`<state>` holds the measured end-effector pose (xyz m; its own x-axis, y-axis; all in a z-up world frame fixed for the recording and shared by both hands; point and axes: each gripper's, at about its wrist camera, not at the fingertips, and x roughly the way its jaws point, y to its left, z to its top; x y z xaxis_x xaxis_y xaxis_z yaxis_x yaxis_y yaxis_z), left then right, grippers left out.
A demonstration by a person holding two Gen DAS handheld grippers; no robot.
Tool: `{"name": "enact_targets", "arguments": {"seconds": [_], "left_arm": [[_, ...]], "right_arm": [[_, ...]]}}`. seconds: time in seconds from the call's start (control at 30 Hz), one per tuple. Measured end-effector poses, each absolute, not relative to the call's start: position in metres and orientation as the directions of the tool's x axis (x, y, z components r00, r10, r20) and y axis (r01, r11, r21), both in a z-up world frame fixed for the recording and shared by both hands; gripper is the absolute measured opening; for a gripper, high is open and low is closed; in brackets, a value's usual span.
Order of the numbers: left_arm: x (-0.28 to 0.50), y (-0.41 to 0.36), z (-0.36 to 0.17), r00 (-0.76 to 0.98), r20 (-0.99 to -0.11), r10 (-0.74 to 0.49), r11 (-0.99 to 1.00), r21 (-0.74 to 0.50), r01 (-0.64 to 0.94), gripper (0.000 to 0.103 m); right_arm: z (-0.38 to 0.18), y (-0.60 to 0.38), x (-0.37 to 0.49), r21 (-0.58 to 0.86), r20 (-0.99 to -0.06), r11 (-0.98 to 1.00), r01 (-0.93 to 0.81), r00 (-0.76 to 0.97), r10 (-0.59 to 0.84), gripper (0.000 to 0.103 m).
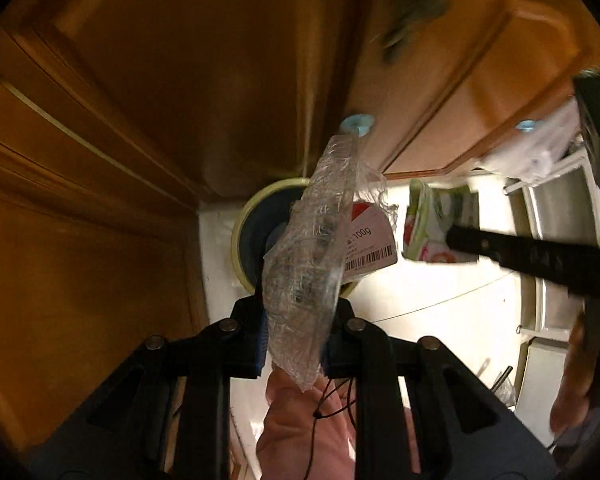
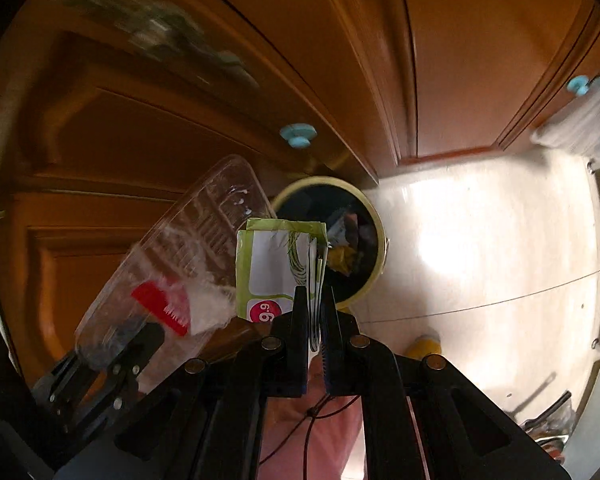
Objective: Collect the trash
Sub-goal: 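Open both tools over the bin to drop the tray and packet, then raise both open tools back toward the counter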
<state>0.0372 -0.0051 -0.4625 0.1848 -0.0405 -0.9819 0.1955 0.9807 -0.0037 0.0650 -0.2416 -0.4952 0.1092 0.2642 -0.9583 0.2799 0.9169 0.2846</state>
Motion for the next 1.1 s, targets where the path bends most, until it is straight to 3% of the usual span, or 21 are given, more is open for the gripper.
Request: {"name": "enact_targets", "arguments": {"seconds": [0.33,0.47,0.53,0.57,0.83,1.1], "left_arm": [[0.087,0.02,-0.565,0.073,-0.994,-0.085,0.986,-0.074,0.148,0.021],[0.093,0.031,-0.586,0.029,-0.996,-0.083,0.988,-0.078,0.133,0.056],[0.094,0.036,-0.592,0.023,-0.997,-0.073,0.99,-0.069,0.127,0.057],[0.093,0.038,-0.594,0.02,-0.998,-0.065,0.99,-0.062,0.126,0.057],[0.086,0.045,-0.591,0.032,-0.999,-0.013,0.994,-0.01,0.107,0.057],[0.073,0.05,-0.545,0.069,-0.998,0.008,0.994,0.015,0.107,0.057]], "right_arm": [[-0.618,-0.216,0.106,0.242,-0.969,0.93,0.277,0.013,0.248,0.006],[-0.647,-0.204,0.121,0.246,-0.966,0.927,0.281,-0.008,0.259,0.015],[-0.652,-0.2,0.127,0.245,-0.966,0.928,0.282,-0.011,0.259,0.035],[-0.651,-0.204,0.126,0.241,-0.968,0.929,0.28,-0.004,0.252,0.037],[-0.637,-0.201,0.127,0.206,-0.977,0.946,0.249,-0.005,0.214,0.037],[-0.608,-0.21,0.112,0.194,-0.979,0.952,0.235,-0.022,0.205,0.037]]}}
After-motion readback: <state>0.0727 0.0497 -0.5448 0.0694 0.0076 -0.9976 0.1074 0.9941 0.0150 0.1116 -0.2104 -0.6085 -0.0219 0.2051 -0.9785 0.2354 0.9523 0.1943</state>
